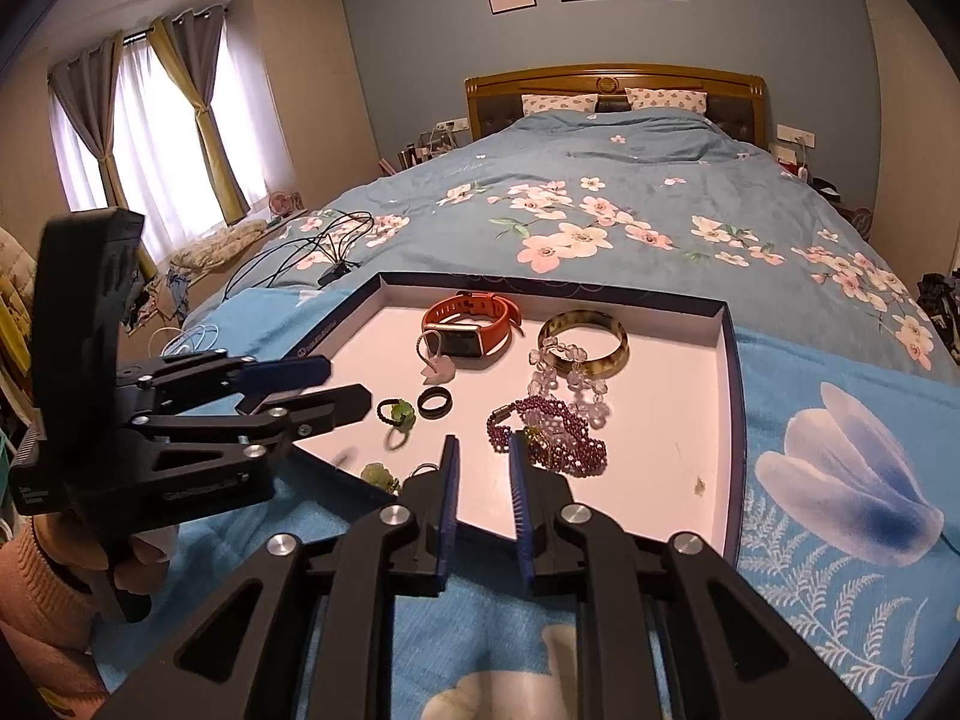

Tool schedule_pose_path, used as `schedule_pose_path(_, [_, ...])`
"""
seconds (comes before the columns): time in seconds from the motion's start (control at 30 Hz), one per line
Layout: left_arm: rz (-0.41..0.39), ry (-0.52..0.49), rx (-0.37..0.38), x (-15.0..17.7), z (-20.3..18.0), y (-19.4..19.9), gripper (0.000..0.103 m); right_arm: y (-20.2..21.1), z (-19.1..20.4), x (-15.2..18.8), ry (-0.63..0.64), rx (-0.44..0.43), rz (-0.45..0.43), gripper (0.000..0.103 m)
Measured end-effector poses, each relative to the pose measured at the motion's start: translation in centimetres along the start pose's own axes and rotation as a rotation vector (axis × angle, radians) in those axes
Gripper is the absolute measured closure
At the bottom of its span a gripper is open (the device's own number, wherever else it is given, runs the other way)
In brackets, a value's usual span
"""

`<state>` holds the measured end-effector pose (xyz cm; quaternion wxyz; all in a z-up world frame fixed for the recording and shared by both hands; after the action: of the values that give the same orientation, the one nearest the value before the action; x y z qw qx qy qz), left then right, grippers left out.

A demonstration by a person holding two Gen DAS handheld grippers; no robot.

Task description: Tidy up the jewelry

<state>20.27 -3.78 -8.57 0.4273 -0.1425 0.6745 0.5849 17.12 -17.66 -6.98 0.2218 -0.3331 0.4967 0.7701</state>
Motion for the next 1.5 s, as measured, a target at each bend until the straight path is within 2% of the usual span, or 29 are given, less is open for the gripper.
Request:
schedule_pose_path(0.07, [-0.023, -0.004, -0.016, 0.1, -0.1, 1.1, 0.043, 0.3, -0.1, 0.1, -0.009, 0.005, -0.011, 0.073])
schedule_pose_path(0.1, [-0.031, -0.007, -0.021, 0.1, -0.1, 1.5, 0.041, 0.4, -0.1, 0.2, -0.011, 0.006, -0.015, 0.069])
schedule_pose_path(0.13, [-0.044, -0.01, -0.028, 0.2, -0.2, 2.1, 0.033, 0.6, -0.1, 0.2, -0.015, 0.01, -0.022, 0.065])
schedule_pose_path(0.17, [-0.054, -0.01, -0.035, 0.3, -0.2, 2.7, 0.024, 0.9, -0.1, 0.3, -0.019, 0.014, -0.031, 0.055])
schedule_pose_path(0.2, [-0.071, -0.007, -0.046, 0.4, -0.2, 3.4, 0.021, 1.2, -0.1, 0.4, -0.023, 0.014, -0.04, 0.049])
schedule_pose_path(0.23, [-0.092, -0.008, -0.059, 0.6, -0.2, 4.1, 0.017, 1.4, -0.1, 0.4, -0.026, 0.015, -0.049, 0.047])
schedule_pose_path(0.27, [-0.112, -0.009, -0.071, 0.8, -0.2, 4.9, 0.007, 1.7, 0.0, 0.5, -0.025, 0.019, -0.06, 0.045])
schedule_pose_path(0.33, [-0.162, -0.002, -0.094, 1.0, -0.1, 6.4, 0.005, 2.5, 0.4, 0.6, -0.012, 0.032, -0.089, 0.035])
schedule_pose_path(0.4, [-0.225, -0.001, -0.103, 1.3, -0.2, 8.3, 0.005, 3.8, 0.8, 0.8, -0.006, 0.046, -0.148, 0.017])
schedule_pose_path(0.47, [-0.272, 0.004, -0.119, 1.7, -0.3, 9.9, 0.005, 5.1, 1.2, 1.1, -0.001, 0.056, -0.209, 0.009])
schedule_pose_path(0.67, [-0.354, 0.01, -0.145, 2.9, -1.0, 13.4, 0.005, 8.1, 2.3, 1.9, 0.023, 0.077, -0.325, 0.007])
schedule_pose_path(0.9, [-0.416, 0.073, -0.194, 4.4, -1.1, 16.1, 0.005, 9.9, 3.0, 3.3, 0.025, 0.09, -0.388, 0.007])
schedule_pose_path(1.23, [-0.446, 0.078, -0.243, 5.4, -1.6, 18.1, 0.005, 11.3, 4.2, 4.1, 0.039, 0.09, -0.438, 0.007])
schedule_pose_path(1.5, [-0.463, 0.087, -0.272, 5.7, -1.7, 19.0, 0.005, 11.6, 4.4, 4.2, 0.038, 0.097, -0.444, 0.007])
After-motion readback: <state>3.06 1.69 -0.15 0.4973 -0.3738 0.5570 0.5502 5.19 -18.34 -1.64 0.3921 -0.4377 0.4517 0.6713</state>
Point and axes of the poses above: each gripper's, at about its wrist camera, not at the fingertips, and y roughly against the way its jaws point, z to its left, x to its underside, the point moved 4 cm from there along -y, roughly the way its jaws point, and after that the axes turned 8 degrees about -y, right-handed, at the moved point
